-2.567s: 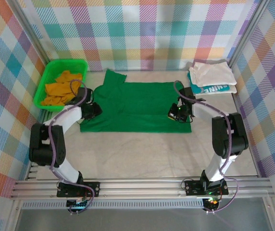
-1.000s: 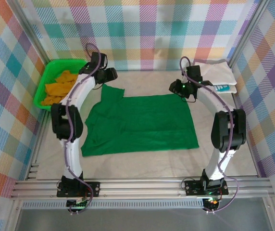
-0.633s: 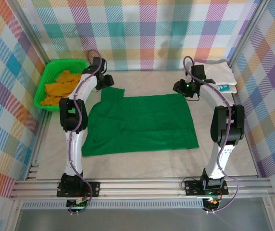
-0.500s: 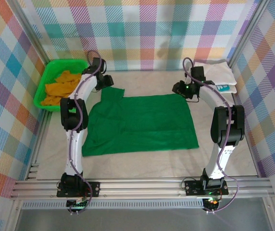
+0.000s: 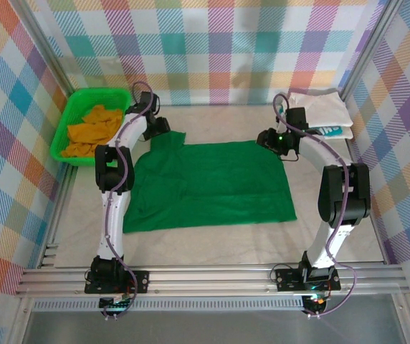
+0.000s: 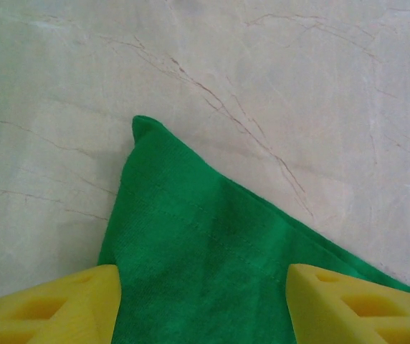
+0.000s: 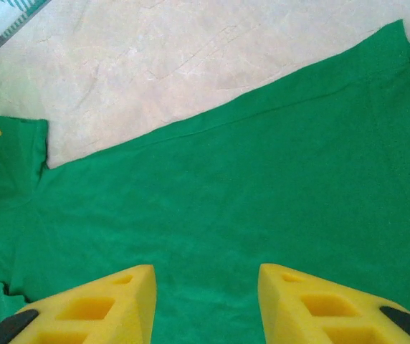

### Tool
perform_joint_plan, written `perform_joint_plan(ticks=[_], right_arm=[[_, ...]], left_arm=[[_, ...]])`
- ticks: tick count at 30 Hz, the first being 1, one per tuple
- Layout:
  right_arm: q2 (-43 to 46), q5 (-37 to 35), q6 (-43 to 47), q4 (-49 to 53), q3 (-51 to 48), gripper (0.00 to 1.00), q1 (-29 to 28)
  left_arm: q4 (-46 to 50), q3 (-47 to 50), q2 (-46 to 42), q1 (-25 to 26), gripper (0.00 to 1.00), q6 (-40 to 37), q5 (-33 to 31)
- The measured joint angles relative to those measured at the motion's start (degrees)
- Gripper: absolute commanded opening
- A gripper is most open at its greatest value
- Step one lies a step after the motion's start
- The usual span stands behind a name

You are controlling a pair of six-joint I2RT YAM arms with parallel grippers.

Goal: Fold and stack the t-shirts

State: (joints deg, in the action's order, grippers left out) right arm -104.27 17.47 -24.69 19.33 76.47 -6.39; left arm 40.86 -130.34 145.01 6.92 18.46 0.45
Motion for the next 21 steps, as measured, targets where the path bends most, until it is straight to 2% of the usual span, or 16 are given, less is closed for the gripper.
perform_joint_plan(ticks=[4,12,21], right_arm=[[1.55,0.24,0.0,-0.46,-1.66,0.46,0.0],[3.56,1.38,-0.02,-0.92,-3.08,0.48,0.0],[5.4,2.78,-0.07,-1.88,-3.48,0.49,0.0]], left_arm=[[-0.02,-1.42,1.25,-0.39,0.63,0.11,-0.11],[0.31,-10.45,7.02,-0.85,0.65,0.13,-0.02],[0.79,-11.32,7.34,-0.9,0.71,0.35,-1.03]])
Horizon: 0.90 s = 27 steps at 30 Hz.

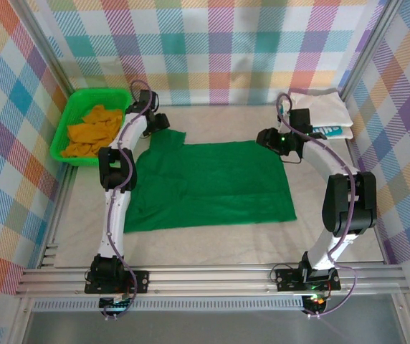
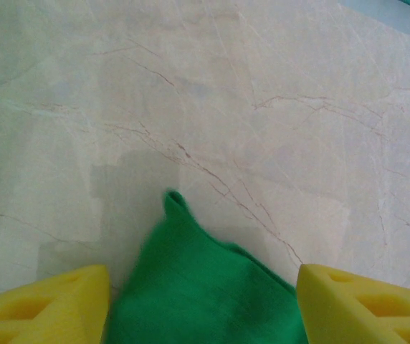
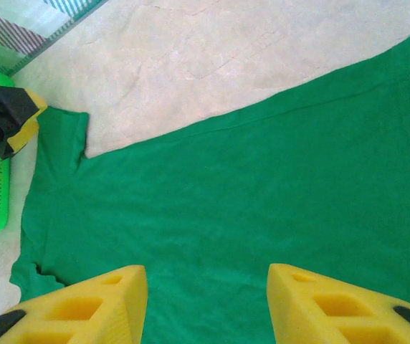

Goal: Fold and stack the t-shirts

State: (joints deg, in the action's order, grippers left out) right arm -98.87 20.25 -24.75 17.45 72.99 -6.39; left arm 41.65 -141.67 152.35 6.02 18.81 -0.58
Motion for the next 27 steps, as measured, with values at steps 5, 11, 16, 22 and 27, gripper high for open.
perform_joint_plan(ticks=[5,11,16,22,27], right_arm=[[0.0,0.7,-0.07,-0.63,-0.15,0.49,0.0],[0.0,1.38,-0.26,-1.18,-0.15,0.49,0.0],[0.0,2.01,-0.68,-1.68,-0.15,0.49,0.0],[0.0,2.82,-1.14,-2.01,-0.15,0.49,0.0],[0.0,3.04,-1.33,-2.03,-0.15,0.5,0.0]], left_arm=[[0.37,-3.8,1.62,-0.37,0.71,-0.2,-0.94],[0.37,-4.37,1.62,-0.55,0.71,-0.46,-2.08],[0.26,-4.42,1.62,-0.55,0.72,-0.44,-2.03],[0.0,-4.42,1.99,-0.55,0.7,-0.42,-1.14],[-1.36,-4.52,3.41,-0.63,0.64,-0.46,1.27]])
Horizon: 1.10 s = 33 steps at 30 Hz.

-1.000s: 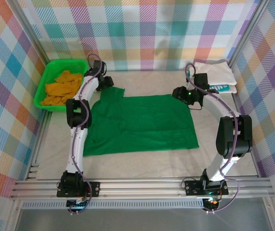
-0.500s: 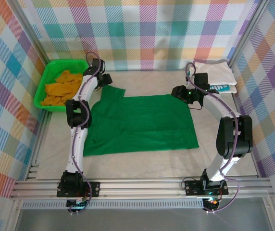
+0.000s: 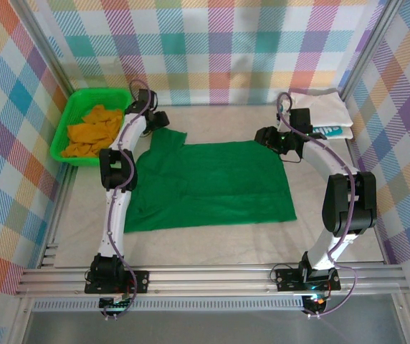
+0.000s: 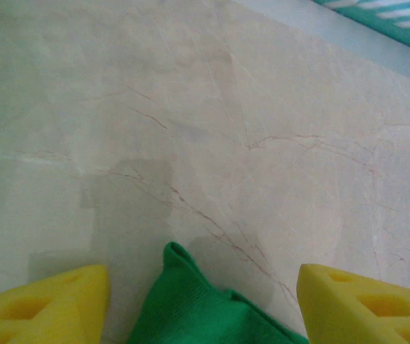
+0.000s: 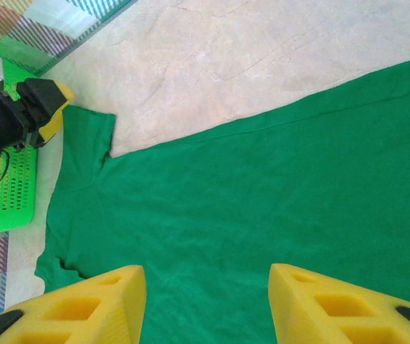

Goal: Fold and stack the t-shirts

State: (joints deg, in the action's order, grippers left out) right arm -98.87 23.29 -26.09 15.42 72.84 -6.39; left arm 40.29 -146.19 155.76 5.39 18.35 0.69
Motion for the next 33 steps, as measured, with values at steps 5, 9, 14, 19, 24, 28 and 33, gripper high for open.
perform_joint_plan(ticks=[5,9,14,19,24,28,33], right_arm=[[0.0,0.24,-0.04,-0.04,0.0,0.49,0.0],[-0.09,0.13,-0.02,-0.02,0.0,0.49,0.0],[-4.09,-3.5,0.83,3.91,4.35,0.5,0.04],[-11.87,-8.26,2.67,9.49,13.51,0.5,0.87],[-18.75,-12.72,4.96,14.75,22.08,0.5,2.08],[-24.06,-15.58,7.04,18.69,28.72,0.5,2.58],[-30.75,-17.49,9.03,22.69,36.87,0.51,2.62]], left_arm=[[-1.4,-0.35,0.5,-0.48,0.31,0.11,3.37],[-2.97,-0.35,0.92,-0.9,0.19,0.09,6.62],[-3.54,-0.35,1.27,-0.87,0.06,-0.11,10.49],[-4.44,-0.35,1.25,-0.87,0.0,-1.31,12.57],[-4.44,-0.35,0.98,-0.66,0.0,-2.82,13.88],[-4.33,-0.33,-0.83,-0.5,0.0,-3.72,15.08],[-4.33,-0.35,-4.9,-0.04,0.0,-4.98,16.02]])
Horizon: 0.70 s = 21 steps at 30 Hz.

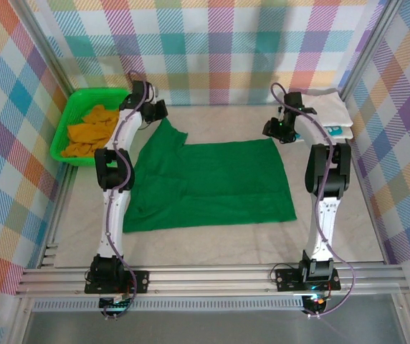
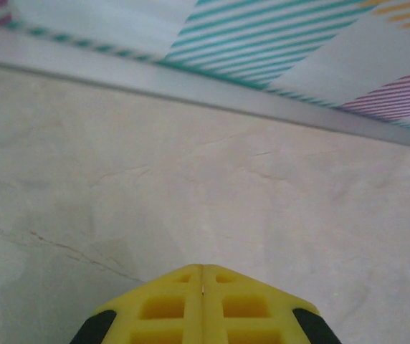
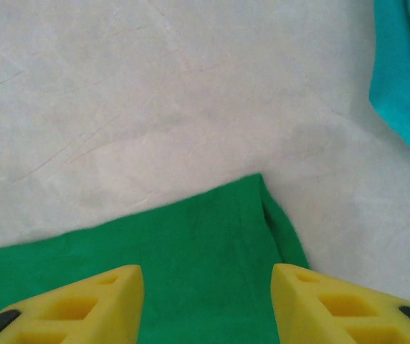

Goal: Fold and stack the t-shirts

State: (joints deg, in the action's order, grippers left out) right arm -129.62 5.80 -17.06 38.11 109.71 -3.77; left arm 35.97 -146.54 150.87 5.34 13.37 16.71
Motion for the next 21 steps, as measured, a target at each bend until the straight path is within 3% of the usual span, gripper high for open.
perform_joint_plan(ticks=[8,12,14,21], right_arm=[[-8.0,-0.9,1.55,4.02,8.28,0.51,0.0],[-9.84,-0.85,1.81,5.31,10.25,0.45,-0.02],[-10.84,-0.79,2.12,6.25,11.98,0.39,0.0],[-11.45,-0.96,2.6,7.5,13.38,0.03,0.0]], left_arm=[[0.26,0.0,-3.78,0.96,0.0,-1.53,0.24],[1.25,0.0,-3.89,1.03,0.0,-2.08,0.17],[1.7,0.02,-3.89,1.01,0.0,-2.29,0.13],[2.54,0.02,-3.91,1.01,0.0,-2.51,-0.79]])
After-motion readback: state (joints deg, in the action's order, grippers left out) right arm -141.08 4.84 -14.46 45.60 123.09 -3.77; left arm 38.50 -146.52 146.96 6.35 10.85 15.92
